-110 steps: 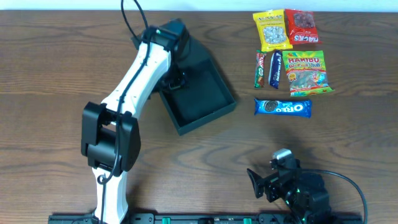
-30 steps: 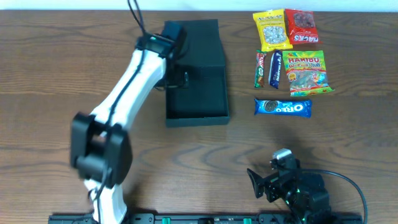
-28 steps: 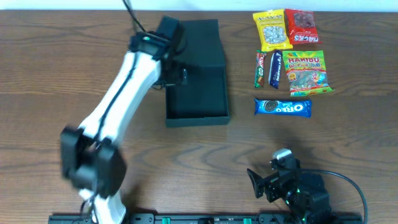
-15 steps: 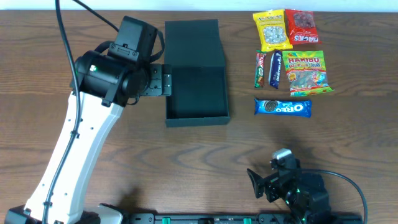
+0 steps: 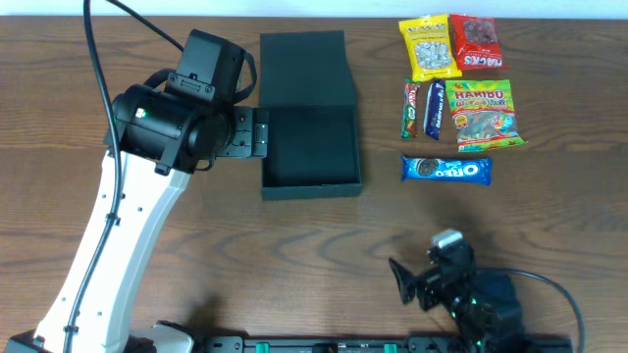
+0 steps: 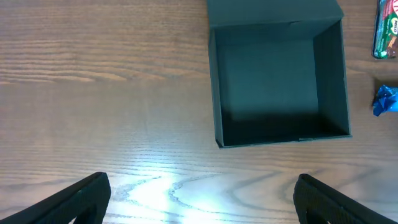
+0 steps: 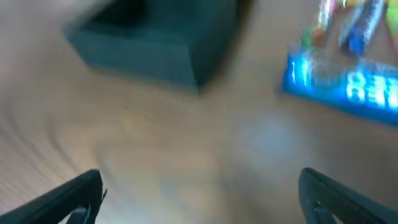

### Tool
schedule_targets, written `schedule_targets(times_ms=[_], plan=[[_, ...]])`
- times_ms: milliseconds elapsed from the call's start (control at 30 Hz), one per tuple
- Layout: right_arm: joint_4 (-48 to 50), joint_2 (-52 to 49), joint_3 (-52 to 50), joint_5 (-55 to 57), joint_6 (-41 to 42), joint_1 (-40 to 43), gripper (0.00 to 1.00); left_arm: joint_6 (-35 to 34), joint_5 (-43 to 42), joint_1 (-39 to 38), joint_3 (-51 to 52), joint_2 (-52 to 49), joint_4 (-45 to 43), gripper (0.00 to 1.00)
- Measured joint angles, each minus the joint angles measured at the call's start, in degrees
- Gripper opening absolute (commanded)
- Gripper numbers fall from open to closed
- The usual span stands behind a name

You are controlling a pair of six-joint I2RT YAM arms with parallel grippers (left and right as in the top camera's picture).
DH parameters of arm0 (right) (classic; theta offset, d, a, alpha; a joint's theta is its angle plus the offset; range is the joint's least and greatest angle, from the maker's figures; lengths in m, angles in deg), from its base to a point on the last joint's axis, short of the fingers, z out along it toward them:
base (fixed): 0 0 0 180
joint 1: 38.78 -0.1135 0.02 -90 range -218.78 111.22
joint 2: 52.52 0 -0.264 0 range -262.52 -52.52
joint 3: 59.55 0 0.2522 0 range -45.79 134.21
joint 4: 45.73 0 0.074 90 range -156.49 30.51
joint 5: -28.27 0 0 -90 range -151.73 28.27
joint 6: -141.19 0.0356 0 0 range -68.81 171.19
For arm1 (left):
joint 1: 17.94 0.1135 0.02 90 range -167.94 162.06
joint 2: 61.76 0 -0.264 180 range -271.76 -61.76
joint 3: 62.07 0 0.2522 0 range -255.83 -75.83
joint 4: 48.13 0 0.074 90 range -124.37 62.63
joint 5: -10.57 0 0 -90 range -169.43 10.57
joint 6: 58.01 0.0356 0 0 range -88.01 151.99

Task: Pack container

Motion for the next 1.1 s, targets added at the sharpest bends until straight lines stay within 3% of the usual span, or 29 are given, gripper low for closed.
schedule_targets(times_ms=[133, 267, 433, 633, 867, 1100], plan=[[13.68, 0.07, 0.20, -8.66, 14.88, 0.00, 0.99, 0.00, -0.11, 0.00, 0.00, 0.00, 0.02, 0.95], [14.67, 0.07, 0.17, -15.17, 26.47, -0.02, 0.99, 0.00, -0.13, 0.00, 0.00, -0.02, 0.02, 0.95], [25.51, 0.02, 0.02, -17.97, 33.55, -0.02, 0.99, 0.02, -0.13, 0.00, 0.00, -0.02, 0.00, 0.95], [36.35, -1.53, 0.07, -11.04, 40.00, 1.09, 0.99, 0.02, -0.15, 0.00, 0.00, -0.02, -0.22, 0.95], [37.79, -19.67, 6.84, -9.77, 37.24, 10.73, 0.99, 2.14, -0.13, 0.00, 0.00, 0.00, -3.72, 0.95], [29.40, -50.88, 30.34, -14.12, 22.91, 21.51, 0.99, 6.14, -0.11, 0.00, 0.07, -0.02, -10.95, 0.95]])
